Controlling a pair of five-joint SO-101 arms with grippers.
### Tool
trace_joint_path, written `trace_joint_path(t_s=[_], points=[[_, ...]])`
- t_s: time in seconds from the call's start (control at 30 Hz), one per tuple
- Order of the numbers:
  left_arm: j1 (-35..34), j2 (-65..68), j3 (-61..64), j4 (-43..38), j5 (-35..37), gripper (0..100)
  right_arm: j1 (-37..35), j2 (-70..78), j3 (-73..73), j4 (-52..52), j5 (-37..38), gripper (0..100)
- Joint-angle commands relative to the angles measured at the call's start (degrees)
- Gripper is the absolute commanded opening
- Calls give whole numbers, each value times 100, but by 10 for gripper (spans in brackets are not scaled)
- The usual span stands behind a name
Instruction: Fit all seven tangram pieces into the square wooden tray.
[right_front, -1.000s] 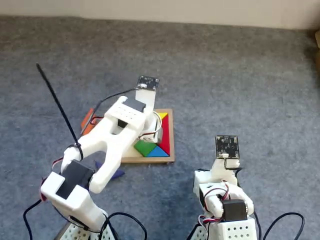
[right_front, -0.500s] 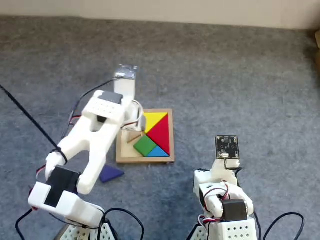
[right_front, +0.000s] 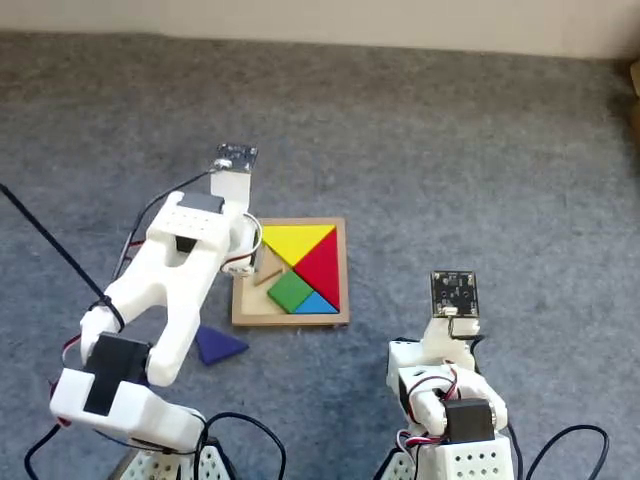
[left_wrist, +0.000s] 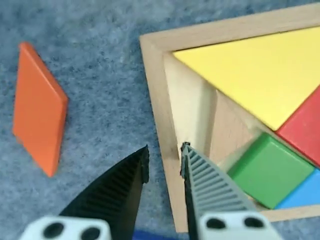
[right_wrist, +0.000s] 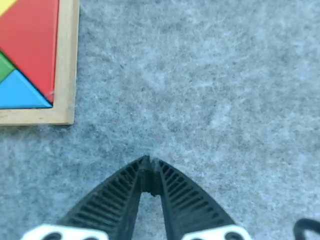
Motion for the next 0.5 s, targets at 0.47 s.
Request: trace_joint_path(t_s=[0.47], points=[[796,-286,-66,-475,-360,114,-48,-110,875,48,-9,5]])
